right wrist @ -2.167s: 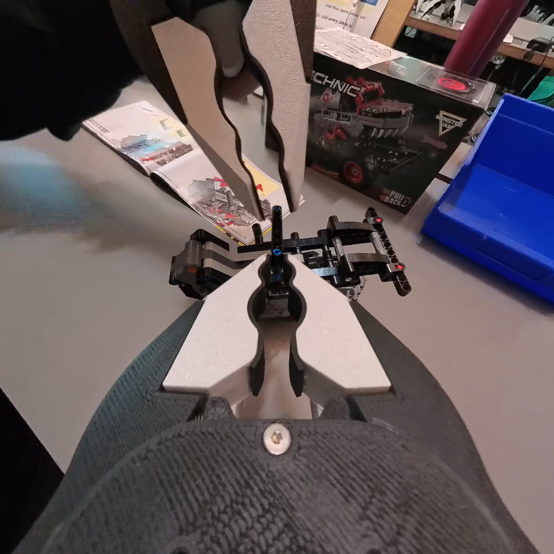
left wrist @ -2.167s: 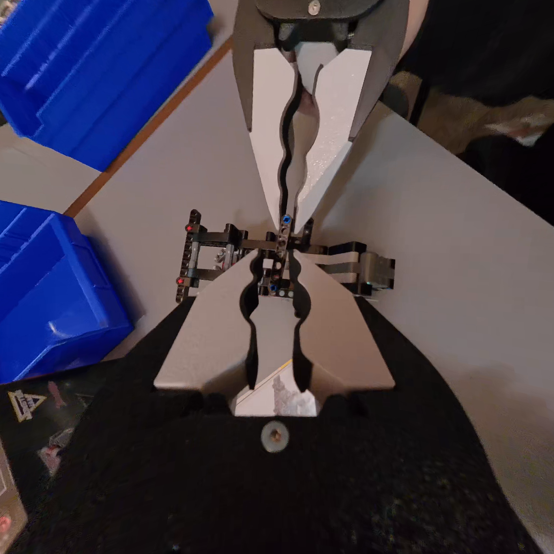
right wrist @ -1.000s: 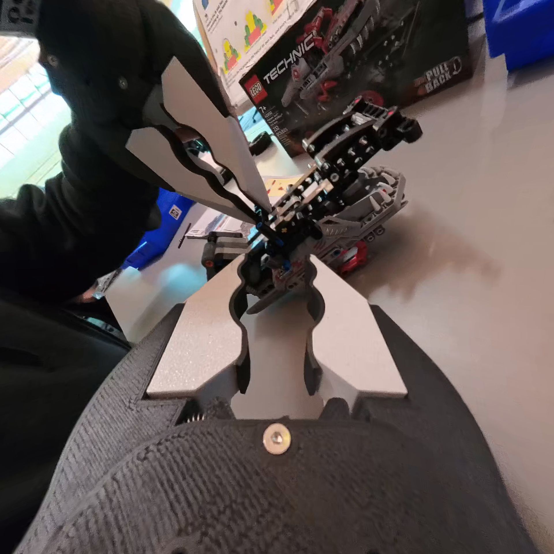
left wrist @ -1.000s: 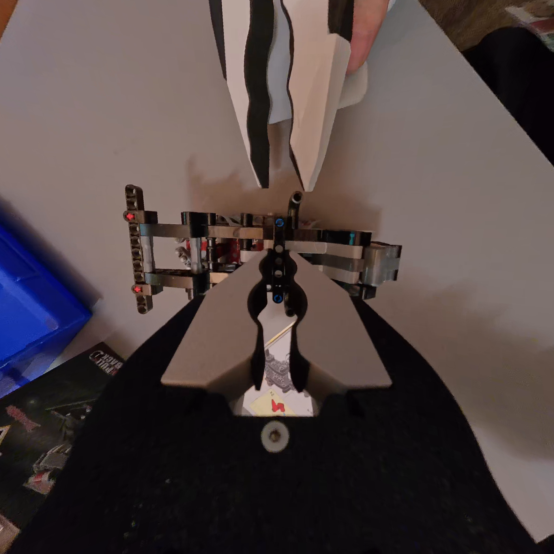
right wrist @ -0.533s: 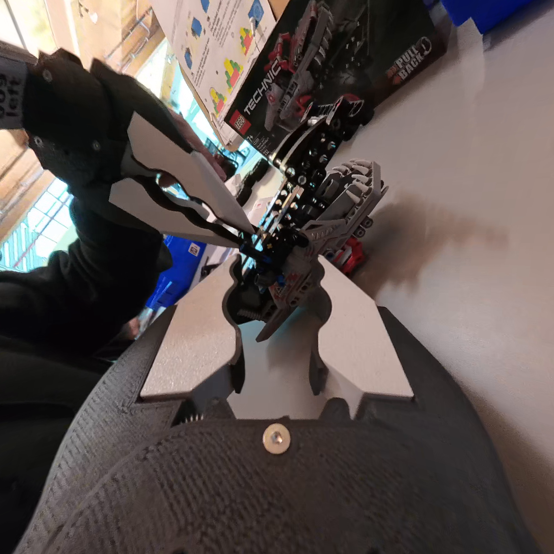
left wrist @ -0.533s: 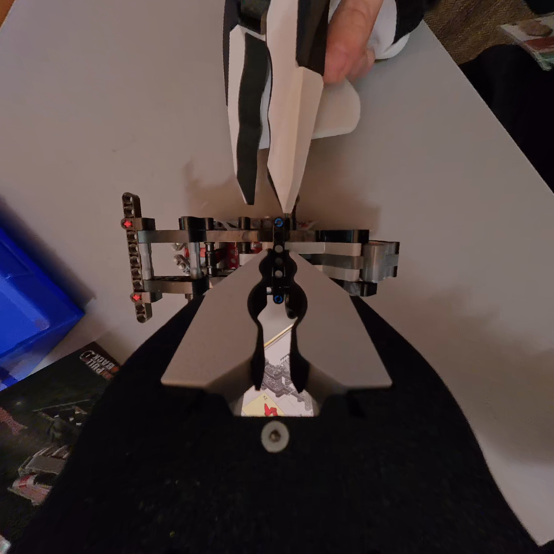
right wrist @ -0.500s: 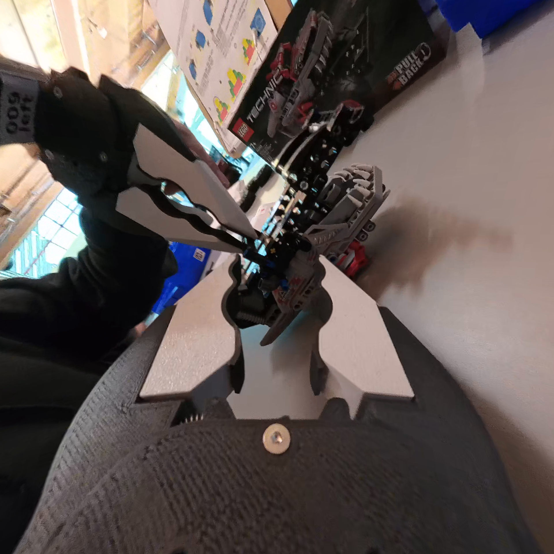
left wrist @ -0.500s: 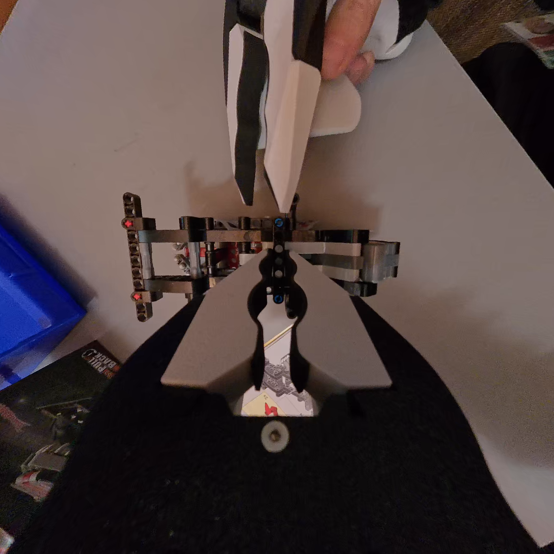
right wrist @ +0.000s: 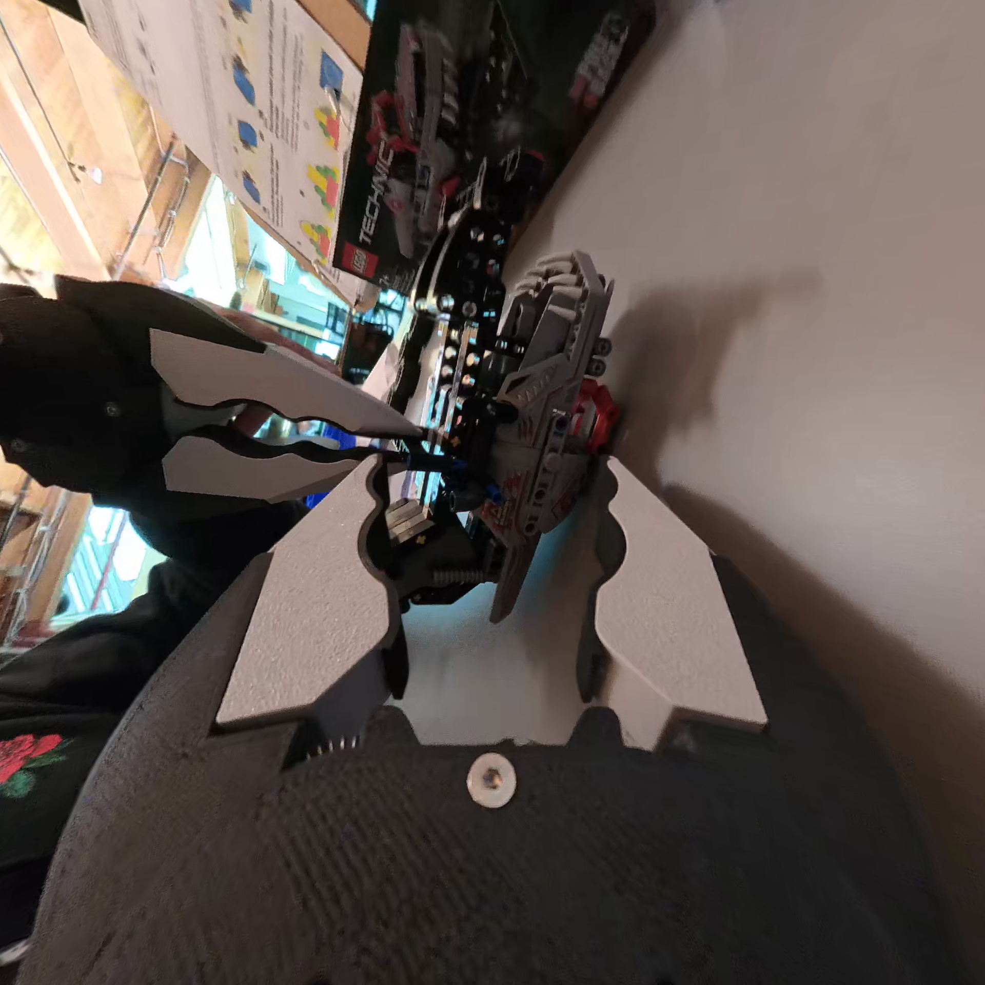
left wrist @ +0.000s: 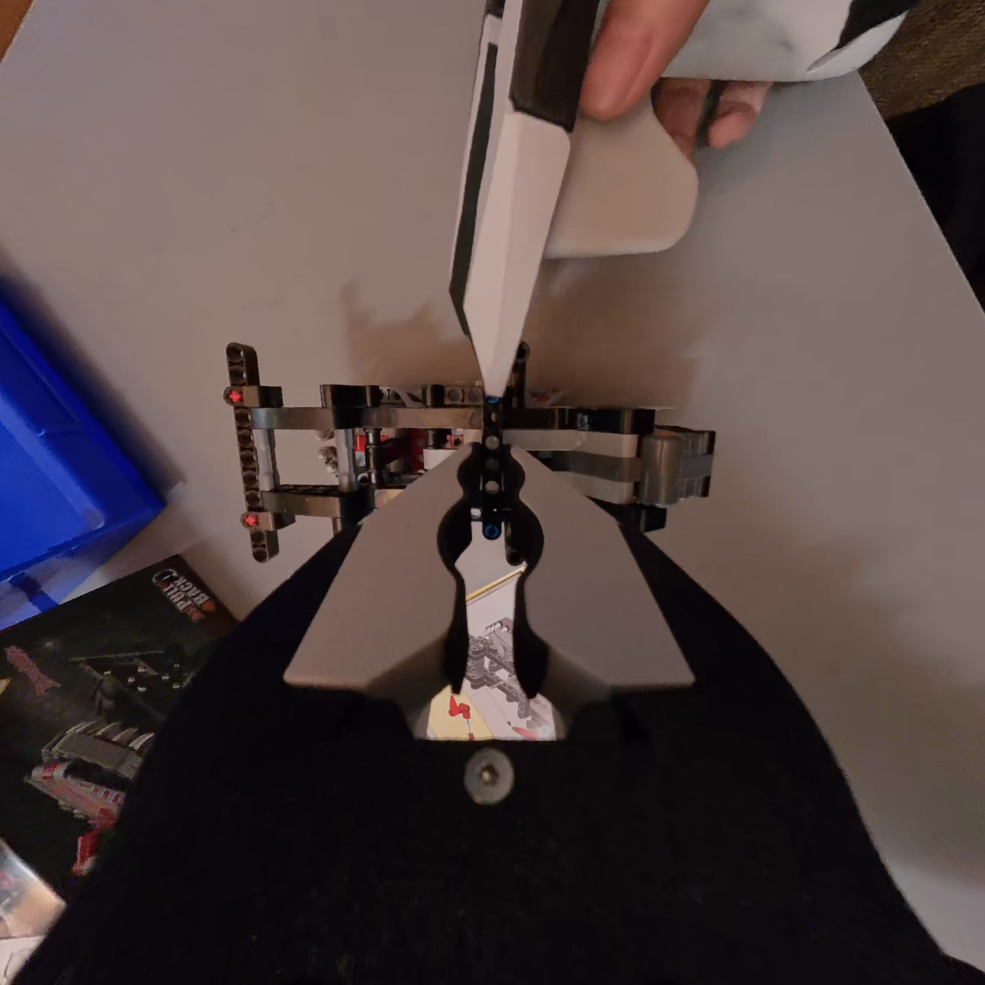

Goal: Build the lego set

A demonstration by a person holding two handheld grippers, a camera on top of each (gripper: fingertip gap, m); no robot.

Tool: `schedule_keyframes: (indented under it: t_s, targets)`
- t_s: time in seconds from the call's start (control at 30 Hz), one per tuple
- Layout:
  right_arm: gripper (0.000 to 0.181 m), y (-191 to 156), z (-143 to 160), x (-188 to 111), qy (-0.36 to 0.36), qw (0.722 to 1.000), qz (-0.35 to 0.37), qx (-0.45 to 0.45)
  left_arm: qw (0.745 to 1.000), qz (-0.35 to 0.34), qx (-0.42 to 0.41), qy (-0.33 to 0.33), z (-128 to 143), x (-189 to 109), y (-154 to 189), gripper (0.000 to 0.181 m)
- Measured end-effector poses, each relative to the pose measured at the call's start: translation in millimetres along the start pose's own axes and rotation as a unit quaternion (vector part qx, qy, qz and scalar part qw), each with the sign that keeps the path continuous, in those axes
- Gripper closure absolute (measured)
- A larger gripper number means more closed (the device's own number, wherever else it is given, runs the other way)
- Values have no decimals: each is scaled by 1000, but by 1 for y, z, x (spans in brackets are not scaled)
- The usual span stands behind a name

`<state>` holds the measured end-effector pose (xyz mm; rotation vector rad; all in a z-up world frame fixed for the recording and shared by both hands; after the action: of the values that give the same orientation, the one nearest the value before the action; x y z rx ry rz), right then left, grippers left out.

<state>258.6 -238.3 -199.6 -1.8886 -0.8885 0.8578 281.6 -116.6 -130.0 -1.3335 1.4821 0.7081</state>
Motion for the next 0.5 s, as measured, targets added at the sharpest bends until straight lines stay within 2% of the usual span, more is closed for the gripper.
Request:
schedule_keyframes:
  t_s: [0.23,0.3,0.43,0.5]
  targets:
    - [104,-3,-1,7,-61,997,19,36,1000,-10,-2,13,3,-1,2,177]
    - [114,-5,-4,8,-68,996,7,51,1000,-16,-6,21,4,-1,1,177]
    - [121,-8,-5,11,-90,995,5,52,999,-34,-2,31,7,-1,-1,177]
    - [131,-10,-9,12,-92,994,-5,59,999,-33,-3,37,8,-1,0,177]
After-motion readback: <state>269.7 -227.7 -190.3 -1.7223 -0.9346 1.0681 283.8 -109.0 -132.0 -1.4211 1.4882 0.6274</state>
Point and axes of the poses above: each gripper's, where its closed fingertips meet, x out along the fingers, z out of its underside, y = z × x across the jaws, the point moved 8 cm from there along -x, back along the fingers, and after that the axes turned 2 degrees about y, right-handed, at the moved point
